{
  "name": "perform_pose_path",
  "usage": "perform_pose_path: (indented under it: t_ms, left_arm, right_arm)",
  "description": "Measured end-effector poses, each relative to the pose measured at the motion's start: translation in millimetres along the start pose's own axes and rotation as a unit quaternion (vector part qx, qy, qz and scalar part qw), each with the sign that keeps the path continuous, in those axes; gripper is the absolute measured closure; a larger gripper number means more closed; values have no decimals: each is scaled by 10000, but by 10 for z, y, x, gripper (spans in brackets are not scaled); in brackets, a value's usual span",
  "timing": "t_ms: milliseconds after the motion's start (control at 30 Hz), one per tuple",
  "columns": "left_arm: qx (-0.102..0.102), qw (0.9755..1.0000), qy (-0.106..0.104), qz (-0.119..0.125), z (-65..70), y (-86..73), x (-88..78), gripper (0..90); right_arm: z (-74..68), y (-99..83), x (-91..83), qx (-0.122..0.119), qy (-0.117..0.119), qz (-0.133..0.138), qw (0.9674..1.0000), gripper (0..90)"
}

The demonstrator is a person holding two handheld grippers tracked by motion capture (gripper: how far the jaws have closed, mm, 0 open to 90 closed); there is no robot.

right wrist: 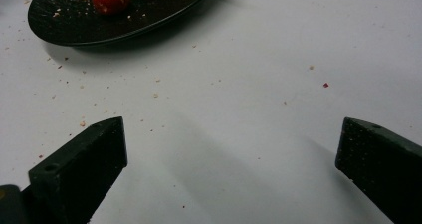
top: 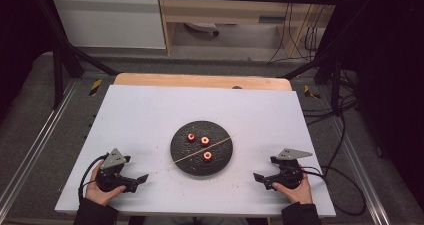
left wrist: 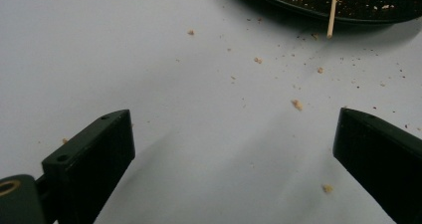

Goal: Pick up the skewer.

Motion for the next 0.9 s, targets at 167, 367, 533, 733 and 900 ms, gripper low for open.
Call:
perform_pose_path:
  t_ms: [167, 367, 533, 733, 900]
  left_arm:
    - [-6, 10000, 0, -2, 7, 7, 5, 25]
    - [35, 10000, -5, 2, 34, 36, -2, 28]
    - [67, 10000, -1, -39, 59, 63, 13, 29]
    - [69, 10000, -21, -50, 89, 98, 11, 30]
    - [103, 9999, -15, -85, 110, 131, 14, 32]
  right_arm:
    - [-2, 1, -14, -3, 17, 6, 10000, 7]
    - [-2, 3, -25, -16, 6, 28, 10000, 7]
    - [9, 13, -22, -43, -24, 26, 10000, 6]
    - [-16, 31, -20, -74, -4, 31, 10000, 6]
    - [-21, 34, -21, -86, -13, 33, 10000, 6]
Point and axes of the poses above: each handheld gripper's, and its own axes: x roughly forward along the jaws, y roughly out of its top, z roughly to its right, the point moved 6 cm from there along x, roughly forward along the jaws, and after that the axes turned 9 degrees about -z, right-handed, at the moved point
